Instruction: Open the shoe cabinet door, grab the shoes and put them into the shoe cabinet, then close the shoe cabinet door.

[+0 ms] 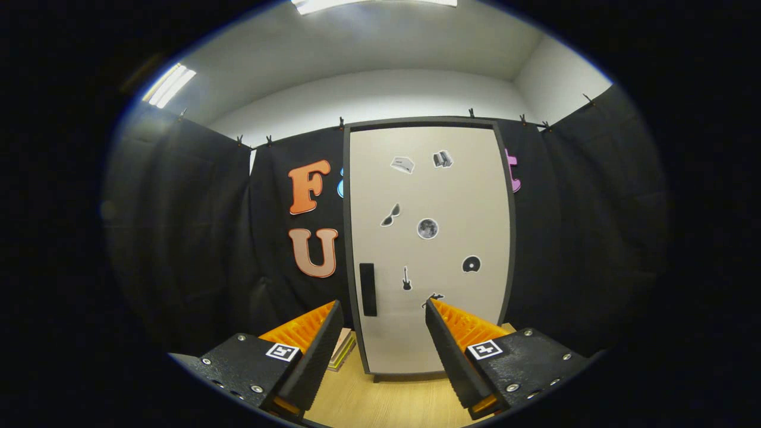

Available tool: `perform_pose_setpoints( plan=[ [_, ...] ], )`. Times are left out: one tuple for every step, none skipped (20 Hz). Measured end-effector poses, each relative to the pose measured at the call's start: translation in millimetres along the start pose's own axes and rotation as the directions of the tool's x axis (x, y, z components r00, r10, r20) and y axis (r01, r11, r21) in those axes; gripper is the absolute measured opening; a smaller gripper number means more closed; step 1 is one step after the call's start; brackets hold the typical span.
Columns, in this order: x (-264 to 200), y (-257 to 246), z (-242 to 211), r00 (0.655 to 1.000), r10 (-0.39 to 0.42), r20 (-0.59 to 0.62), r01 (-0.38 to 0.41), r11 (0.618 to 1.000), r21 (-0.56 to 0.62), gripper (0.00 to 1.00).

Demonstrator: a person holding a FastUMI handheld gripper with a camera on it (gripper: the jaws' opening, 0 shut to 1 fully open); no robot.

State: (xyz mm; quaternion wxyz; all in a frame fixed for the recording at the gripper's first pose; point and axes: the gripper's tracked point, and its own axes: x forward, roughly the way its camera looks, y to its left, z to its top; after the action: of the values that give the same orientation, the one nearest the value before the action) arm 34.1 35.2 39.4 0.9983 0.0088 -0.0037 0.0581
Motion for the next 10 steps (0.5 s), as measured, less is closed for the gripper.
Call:
perform_pose_setpoints(
  plan=[
    [-11.8,-5.5,1.6,1.000,-0.018,0.002,0.018,1.000,0.001,0.88],
    [-22.5,-9.5,2.6,0.999,-0.035,0.002,0.035,0.999,0.008,0.88],
    [-32.3,-11.6,3.4,0.999,-0.044,0.004,0.044,0.999,0.012,0.88],
    [-41.2,-15.0,5.6,0.998,-0.056,0.010,0.056,0.998,0.015,0.88],
    [-48.7,-17.5,9.7,0.998,-0.063,0.024,0.063,0.998,0.018,0.88],
    [-41.5,-14.6,22.0,0.998,-0.065,0.025,0.064,0.998,0.020,0.88],
    [-46.0,-16.2,19.7,0.997,-0.072,0.022,0.071,0.997,0.020,0.88],
    [-49.7,-18.9,18.7,0.997,-0.080,0.020,0.080,0.997,0.019,0.88],
    [-53.8,-20.2,17.7,0.996,-0.087,0.015,0.087,0.996,0.020,0.88],
    [-58.5,-20.4,16.9,0.996,-0.091,0.013,0.090,0.996,0.021,0.88]
  ],
)
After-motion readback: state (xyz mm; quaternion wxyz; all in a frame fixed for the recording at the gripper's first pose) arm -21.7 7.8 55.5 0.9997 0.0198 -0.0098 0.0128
